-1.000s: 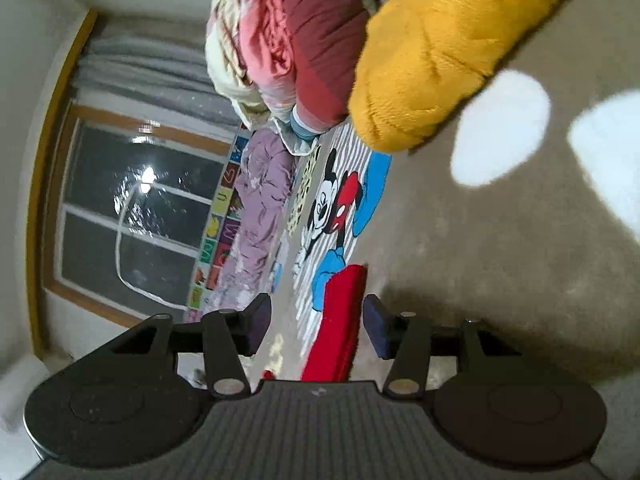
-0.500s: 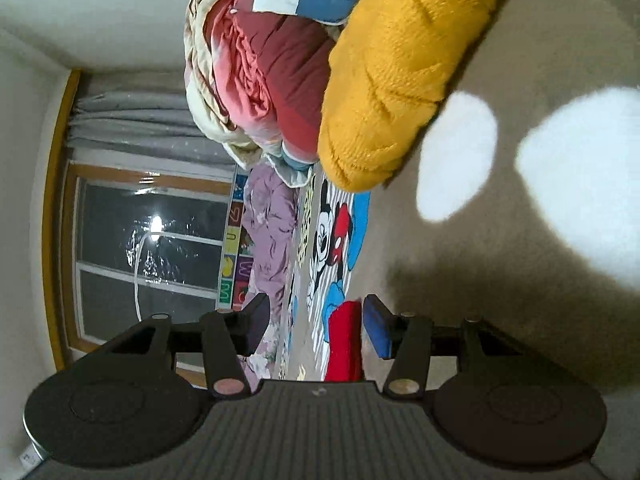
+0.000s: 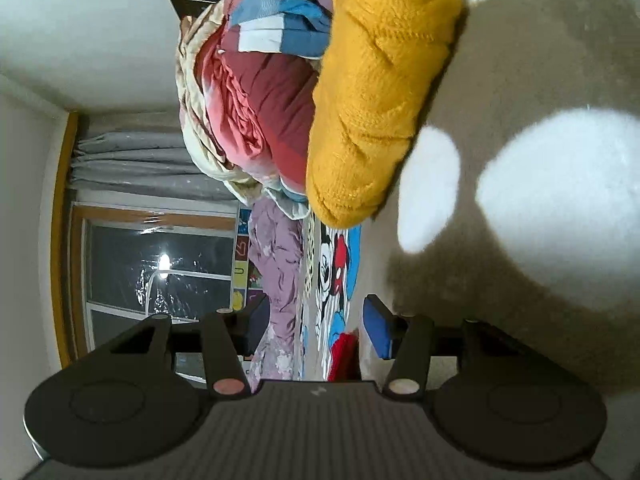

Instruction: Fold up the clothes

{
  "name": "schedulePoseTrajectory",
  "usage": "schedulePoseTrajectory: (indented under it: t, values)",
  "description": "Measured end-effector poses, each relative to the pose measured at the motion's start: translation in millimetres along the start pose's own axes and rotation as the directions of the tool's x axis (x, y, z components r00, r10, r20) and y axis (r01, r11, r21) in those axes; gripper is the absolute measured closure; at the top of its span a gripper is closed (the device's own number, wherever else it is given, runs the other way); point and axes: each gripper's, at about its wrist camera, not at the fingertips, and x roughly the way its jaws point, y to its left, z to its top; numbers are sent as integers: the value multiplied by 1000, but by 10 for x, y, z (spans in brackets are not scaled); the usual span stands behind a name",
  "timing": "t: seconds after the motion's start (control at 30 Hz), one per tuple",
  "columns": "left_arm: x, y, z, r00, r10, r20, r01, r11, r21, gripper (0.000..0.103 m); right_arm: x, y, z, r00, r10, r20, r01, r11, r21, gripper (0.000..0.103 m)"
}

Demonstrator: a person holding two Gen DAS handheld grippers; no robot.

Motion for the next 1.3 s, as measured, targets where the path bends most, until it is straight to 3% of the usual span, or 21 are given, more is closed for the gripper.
schedulePoseTrajectory:
  t: [0.13,0.3,0.37,0.5,0.57,0.67,0.87,0.93,0.97,1.03,1.13,1.2,1.3]
  values:
    - [-192,382,1,995,-94,34,99,979,-180,95,-73,89,-14,999,29,14,-28,998,-63,39]
    - [-467,926,-80,970,-196,144,236,897,-373,96,-152,240,-103,996,84,-6,-84,982,-167,34]
    - [-583,1153,-153,961,-208,180,267,864,-427,96,-84,330,-202,997,57,-58,-70,967,-244,33]
    - [-793,1533,-314,953,-205,222,293,808,-511,96,50,541,-491,975,55,-216,-138,910,-392,33]
    - [-910,1706,-414,951,-195,239,298,781,-548,96,87,673,-668,953,58,-296,-198,862,-467,31]
    - [-1078,1899,-600,952,-164,258,290,752,-592,96,183,867,-1013,903,5,-430,-280,766,-578,28]
    - [-1395,2162,-1038,955,-100,279,269,687,-675,96,182,1101,-2116,806,-245,-538,-413,417,-810,28]
    - [-1499,2228,-1192,954,-81,287,267,662,-700,96,157,1111,-2407,795,-321,-515,-438,284,-853,35]
    - [-1545,2271,-1276,954,-72,291,266,651,-711,96,140,1105,-2491,791,-344,-505,-442,248,-862,40]
    - [-1644,2331,-1441,954,-53,295,261,627,-734,96,129,1099,-2557,790,-372,-486,-428,233,-873,42]
    - [-1768,2408,-1678,954,-29,298,257,589,-766,96,115,1097,-2520,808,-381,-449,-381,244,-892,46]
    - [-1838,2447,-1830,955,-13,295,251,566,-785,96,156,1060,-2526,807,-395,-439,-370,241,-897,47]
    - [-1927,2493,-2056,957,7,291,243,533,-811,96,137,1031,-2602,806,-413,-423,-379,190,-906,50]
